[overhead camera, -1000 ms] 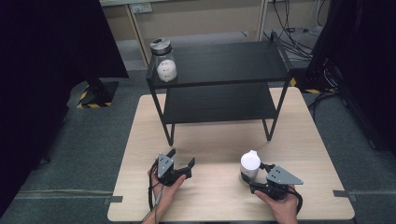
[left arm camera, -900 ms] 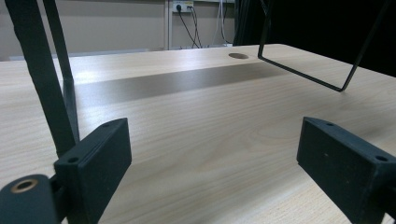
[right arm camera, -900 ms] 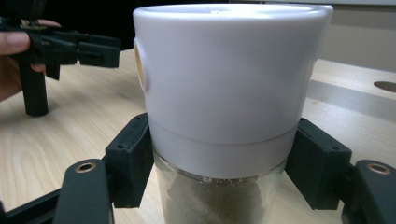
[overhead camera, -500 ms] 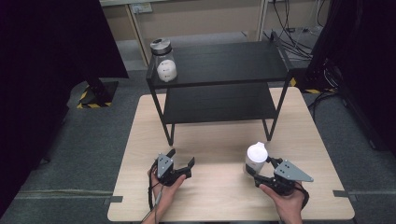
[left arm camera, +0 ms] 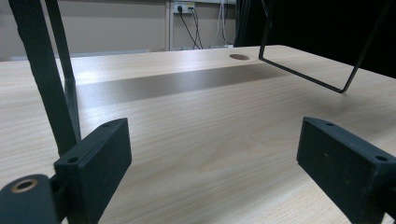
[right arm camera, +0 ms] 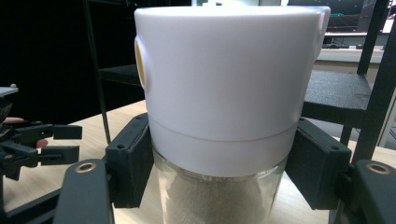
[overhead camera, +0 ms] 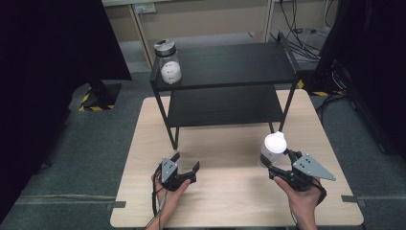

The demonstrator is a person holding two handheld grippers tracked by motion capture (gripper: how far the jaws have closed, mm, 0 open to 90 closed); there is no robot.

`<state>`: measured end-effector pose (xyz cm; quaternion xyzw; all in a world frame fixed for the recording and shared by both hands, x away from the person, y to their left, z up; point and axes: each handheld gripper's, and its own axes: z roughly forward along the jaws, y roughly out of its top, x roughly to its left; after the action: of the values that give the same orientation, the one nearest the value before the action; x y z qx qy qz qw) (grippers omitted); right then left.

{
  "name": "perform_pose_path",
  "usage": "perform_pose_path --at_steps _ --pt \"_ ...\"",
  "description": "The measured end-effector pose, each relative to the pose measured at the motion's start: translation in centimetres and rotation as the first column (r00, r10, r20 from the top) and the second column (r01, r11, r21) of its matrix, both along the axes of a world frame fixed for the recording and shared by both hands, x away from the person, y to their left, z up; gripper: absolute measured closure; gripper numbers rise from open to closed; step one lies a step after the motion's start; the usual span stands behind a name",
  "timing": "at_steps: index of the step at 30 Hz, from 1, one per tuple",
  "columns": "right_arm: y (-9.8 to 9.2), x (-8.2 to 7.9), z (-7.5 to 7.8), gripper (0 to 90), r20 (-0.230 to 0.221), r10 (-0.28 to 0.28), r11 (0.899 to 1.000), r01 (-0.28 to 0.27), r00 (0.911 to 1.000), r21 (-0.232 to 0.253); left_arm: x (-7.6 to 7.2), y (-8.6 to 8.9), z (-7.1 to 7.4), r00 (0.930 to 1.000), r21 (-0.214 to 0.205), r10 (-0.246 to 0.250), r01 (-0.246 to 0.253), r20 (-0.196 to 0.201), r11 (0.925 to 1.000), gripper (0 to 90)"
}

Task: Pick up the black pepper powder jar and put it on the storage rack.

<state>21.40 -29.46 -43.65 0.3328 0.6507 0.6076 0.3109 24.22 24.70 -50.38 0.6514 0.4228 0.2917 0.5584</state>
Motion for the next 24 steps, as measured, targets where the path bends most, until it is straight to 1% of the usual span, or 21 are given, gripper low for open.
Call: perform_pose_path --at_steps 6,10,15,24 --pt "0.7 0.3 0.4 30.7 0.007 -0.002 1.000 0.002 1.0000 0.004 0.0 0.0 0.0 1.0000 -0.002 0.000 0.000 -0.002 1.0000 9.3" --pt "1.1 0.6 0.8 30.7 0.021 -0.004 1.000 0.004 0.9998 0.019 0.0 0.0 0.0 1.0000 0.001 0.000 0.000 0.001 1.0000 9.3" --pt "1.7 1.0 1.5 30.7 0.044 -0.010 0.999 0.009 0.9990 0.034 0.0 0.0 0.0 1.0000 0.002 0.000 0.000 0.002 1.0000 9.3" --pt "2.3 1.4 3.0 30.7 0.073 -0.038 0.998 0.034 0.9966 0.052 0.0 -0.1 0.0 1.0000 0.003 0.002 -0.002 0.002 1.0000 9.3"
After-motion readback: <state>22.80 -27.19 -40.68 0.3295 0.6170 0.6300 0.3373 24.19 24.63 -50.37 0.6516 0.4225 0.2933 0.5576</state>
